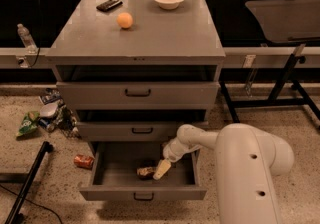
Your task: Pick orange can from bottom drawer and place on counter
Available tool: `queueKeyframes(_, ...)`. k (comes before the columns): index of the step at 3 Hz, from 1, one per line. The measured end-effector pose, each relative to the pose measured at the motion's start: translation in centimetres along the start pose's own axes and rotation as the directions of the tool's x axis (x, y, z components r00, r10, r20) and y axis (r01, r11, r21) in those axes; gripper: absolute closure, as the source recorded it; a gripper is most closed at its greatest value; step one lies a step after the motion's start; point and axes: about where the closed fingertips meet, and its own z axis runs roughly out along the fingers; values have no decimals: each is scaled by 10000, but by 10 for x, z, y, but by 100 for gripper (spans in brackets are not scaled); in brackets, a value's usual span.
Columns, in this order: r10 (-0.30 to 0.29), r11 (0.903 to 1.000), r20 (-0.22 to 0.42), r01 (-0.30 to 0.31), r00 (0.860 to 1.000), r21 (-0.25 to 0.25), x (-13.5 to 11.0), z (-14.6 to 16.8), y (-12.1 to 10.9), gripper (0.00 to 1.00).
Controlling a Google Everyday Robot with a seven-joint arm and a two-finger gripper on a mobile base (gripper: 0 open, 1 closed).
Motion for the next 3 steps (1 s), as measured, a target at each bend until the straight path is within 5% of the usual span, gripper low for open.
queueKeyframes(3,-1214,9889,-902,1282,9885,748,5,85,-22,0)
